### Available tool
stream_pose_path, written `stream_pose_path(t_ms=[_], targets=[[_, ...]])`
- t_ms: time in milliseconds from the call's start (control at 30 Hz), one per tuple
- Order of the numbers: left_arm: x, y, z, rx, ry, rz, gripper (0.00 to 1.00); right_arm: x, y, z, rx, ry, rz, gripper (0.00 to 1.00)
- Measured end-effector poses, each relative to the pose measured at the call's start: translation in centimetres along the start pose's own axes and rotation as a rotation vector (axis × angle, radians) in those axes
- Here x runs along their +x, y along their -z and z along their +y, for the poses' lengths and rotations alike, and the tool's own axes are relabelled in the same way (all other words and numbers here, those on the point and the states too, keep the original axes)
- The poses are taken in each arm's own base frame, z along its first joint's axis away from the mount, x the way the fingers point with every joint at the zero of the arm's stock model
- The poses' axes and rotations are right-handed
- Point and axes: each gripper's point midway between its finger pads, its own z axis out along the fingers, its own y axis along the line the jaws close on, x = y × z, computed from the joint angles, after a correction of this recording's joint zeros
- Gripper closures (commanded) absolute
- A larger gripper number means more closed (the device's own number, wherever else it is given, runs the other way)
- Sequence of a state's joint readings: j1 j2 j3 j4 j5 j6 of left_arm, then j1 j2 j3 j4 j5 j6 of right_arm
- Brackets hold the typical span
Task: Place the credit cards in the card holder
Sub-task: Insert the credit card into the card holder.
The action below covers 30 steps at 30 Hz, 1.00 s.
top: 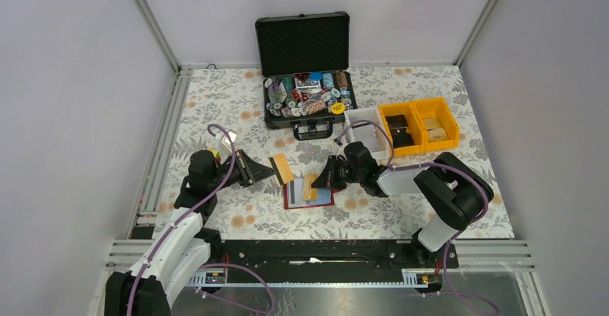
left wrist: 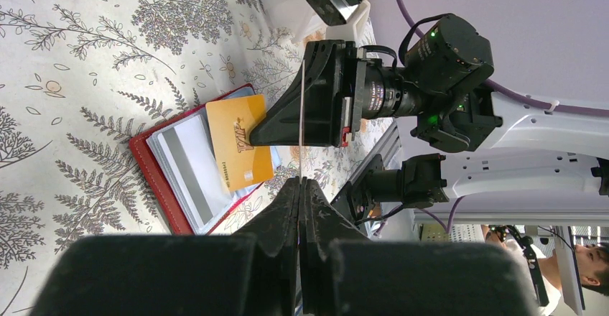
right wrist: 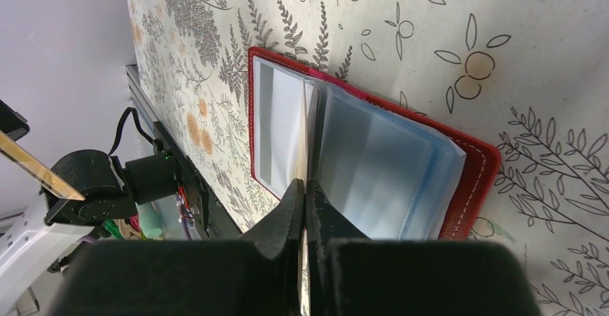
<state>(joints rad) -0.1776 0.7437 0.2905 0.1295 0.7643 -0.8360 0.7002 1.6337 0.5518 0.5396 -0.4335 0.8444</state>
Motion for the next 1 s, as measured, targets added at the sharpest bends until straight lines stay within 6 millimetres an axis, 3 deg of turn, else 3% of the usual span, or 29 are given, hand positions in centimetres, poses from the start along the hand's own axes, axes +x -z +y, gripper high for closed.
stream_pose_path(t_ms=[500, 1000], targets=[[0.1, 0.1, -0.2, 0.006, -0.007, 0.000, 1.00, 1.0, -0.1, -0.8, 0.024, -0.130, 0.011, 1.00], [0.4, -0.1, -0.2, 0.003, -0.007, 0.009, 1.00, 1.6, -0.9, -0.7, 0.002, -0.153, 0.056, 1.00]])
